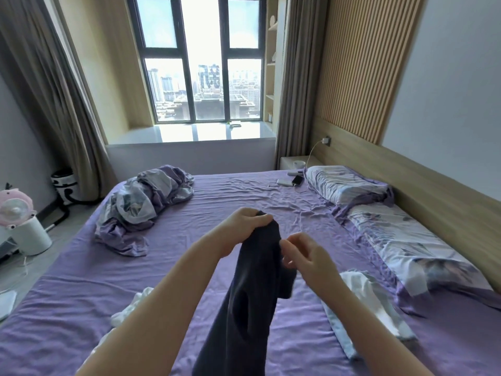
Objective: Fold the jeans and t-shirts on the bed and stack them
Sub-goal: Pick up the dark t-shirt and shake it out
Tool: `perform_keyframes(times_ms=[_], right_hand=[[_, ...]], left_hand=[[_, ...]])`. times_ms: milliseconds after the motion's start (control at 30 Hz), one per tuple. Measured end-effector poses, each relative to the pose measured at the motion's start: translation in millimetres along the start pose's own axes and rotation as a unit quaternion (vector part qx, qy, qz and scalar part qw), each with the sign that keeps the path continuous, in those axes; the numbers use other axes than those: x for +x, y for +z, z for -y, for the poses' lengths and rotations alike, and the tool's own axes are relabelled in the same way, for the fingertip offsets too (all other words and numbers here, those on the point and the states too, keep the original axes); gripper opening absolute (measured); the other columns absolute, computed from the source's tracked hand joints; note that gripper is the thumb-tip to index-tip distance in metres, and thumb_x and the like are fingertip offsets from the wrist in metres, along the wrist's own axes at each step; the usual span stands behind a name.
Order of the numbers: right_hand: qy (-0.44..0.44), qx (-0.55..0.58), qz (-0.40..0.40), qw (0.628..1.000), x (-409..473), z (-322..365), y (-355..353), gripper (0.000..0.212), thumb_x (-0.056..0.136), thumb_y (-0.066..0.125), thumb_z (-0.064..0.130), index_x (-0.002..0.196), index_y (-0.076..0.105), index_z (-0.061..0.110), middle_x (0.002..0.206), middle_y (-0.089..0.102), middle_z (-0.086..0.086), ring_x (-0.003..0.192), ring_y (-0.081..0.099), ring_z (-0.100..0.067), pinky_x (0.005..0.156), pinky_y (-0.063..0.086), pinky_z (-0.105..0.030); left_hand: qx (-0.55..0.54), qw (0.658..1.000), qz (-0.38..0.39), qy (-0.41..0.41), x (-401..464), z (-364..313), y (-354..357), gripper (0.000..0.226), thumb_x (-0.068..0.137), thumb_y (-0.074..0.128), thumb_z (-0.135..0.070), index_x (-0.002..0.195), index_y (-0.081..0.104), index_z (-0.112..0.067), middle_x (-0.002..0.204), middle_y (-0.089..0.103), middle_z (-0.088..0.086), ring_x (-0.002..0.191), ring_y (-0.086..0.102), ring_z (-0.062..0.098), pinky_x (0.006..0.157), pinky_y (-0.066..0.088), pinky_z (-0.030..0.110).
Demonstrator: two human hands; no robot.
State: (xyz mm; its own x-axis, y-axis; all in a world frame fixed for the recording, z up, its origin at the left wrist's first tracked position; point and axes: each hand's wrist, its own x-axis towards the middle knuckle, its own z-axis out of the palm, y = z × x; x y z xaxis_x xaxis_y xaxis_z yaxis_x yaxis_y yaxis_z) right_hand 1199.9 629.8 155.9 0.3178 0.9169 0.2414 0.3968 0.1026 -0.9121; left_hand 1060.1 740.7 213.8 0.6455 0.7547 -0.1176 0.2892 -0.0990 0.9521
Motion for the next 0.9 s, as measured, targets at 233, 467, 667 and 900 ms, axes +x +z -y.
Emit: perform_keyframes(times_ms=[233,467,667,900], right_hand=[[0.036,-0.198,0.1,0.974,-6.8,-2.2,36.5,0.031,0.081,0.065,0.033,0.104,0.048,0.021,0.087,0.061,0.008,0.085,0.062,-0.014,0.069,0.046,-0.031],[-0.016,-0.132,0.064,0.989,8.8,-17.2,12.3,0.015,0.086,0.062,0.007,0.094,0.072,0.014,0.082,0.069,0.006,0.075,0.061,0.002,0.072,0.044,-0.015],[-0.035,-0.064,0.034,0.997,24.1,0.4,14.4,0.02,0.092,0.055,0.012,0.092,0.066,0.029,0.083,0.066,0.018,0.077,0.059,0.012,0.068,0.042,-0.004],[-0.098,-0.177,-0.004,0.979,44.4,10.5,23.0,0.015,0.089,0.06,0.018,0.098,0.072,0.017,0.093,0.07,0.009,0.087,0.059,-0.002,0.077,0.04,-0.01]], left_hand=[[-0.048,0.998,-0.027,-0.042,-2.3,7.1,-13.3,0.012,0.098,0.047,-0.03,0.103,0.057,-0.027,0.084,0.065,-0.007,0.059,0.063,0.001,0.051,0.049,0.02],[-0.045,0.994,-0.034,-0.097,-13.5,21.9,-44.6,0.043,0.085,0.067,-0.012,0.122,0.048,-0.019,0.112,0.065,0.011,0.092,0.067,0.024,0.073,0.056,0.036],[0.378,0.904,-0.193,-0.05,-10.7,31.9,-49.9,0.017,0.077,0.067,-0.028,0.073,0.055,-0.018,0.092,0.063,0.008,0.092,0.059,0.026,0.072,0.044,0.031],[0.173,0.967,-0.184,0.048,-12.5,53.4,-32.9,0.019,0.085,0.06,-0.026,0.078,0.048,-0.013,0.07,0.049,-0.004,0.07,0.044,0.018,0.063,0.034,0.032]])
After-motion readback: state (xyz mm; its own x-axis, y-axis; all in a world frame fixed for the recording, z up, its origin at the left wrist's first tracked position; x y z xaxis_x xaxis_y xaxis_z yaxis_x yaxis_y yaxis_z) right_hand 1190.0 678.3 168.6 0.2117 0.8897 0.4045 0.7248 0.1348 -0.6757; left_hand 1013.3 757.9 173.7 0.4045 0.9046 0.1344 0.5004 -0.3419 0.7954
